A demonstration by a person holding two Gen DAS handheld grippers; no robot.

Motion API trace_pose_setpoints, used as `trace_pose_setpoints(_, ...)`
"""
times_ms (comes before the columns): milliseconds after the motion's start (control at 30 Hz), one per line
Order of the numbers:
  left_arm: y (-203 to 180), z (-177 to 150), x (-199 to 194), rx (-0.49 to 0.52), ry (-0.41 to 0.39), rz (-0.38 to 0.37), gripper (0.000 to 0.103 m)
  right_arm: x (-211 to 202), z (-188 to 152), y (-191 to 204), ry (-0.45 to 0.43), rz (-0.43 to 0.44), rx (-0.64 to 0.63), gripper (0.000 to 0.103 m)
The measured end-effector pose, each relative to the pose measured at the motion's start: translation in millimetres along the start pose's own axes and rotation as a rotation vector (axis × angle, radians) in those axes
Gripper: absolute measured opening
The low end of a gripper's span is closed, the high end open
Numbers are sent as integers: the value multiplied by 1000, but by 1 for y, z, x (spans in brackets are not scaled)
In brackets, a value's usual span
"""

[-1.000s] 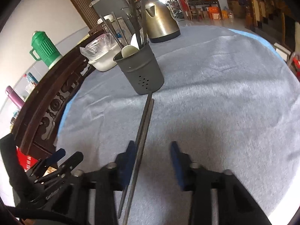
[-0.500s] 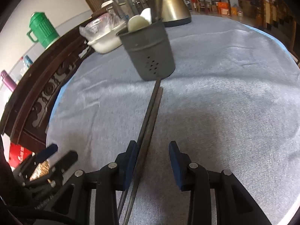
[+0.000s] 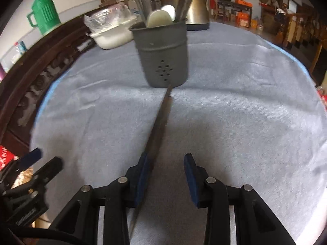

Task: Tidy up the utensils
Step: 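Move the right tool to the dark chopstick lying on the cloth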

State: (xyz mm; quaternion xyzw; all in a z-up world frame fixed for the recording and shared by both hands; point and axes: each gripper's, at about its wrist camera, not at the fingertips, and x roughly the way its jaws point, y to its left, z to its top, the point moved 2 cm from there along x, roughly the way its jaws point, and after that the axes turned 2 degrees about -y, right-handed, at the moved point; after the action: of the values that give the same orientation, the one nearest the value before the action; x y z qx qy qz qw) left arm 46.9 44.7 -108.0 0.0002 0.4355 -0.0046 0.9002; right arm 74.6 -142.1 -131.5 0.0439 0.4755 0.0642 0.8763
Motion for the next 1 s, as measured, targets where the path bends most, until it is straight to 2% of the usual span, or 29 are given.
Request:
trace_pose_setpoints(167,0,0,-1,2,-1,-2,72,5,10,-5,13,32,47,39)
trace_pose_setpoints(333,1,0,1,-3,8,0,72,6,11,-2,5,4,6,39)
trace_pose_setpoints(533,4,1,2,-9,7,0,72,4,15,-28,7,-89,68,37)
trace_pose_setpoints(567,4,1,2,-11,9,1,72,2,15,-36,6,-81,100,37)
trace_pose_setpoints(633,3,0,4,-12,12,1,72,-4,19,-48,-10,15,183,37)
trace_pose_setpoints(667,2,0,5,-10,16,-1,72,-7,21,-49,-13,36,190,37)
trace_pose_setpoints(733,1,0,5,-5,18,-5,72,-7,24,-43,-7,44,148,37)
trace_pose_setpoints(833,0,1,3,2,9,-5,72,-4,22,-31,20,101,123,37)
trace_pose_setpoints(1000,5,1,4,-16,12,-4,72,0,13,-6,46,94,48,37)
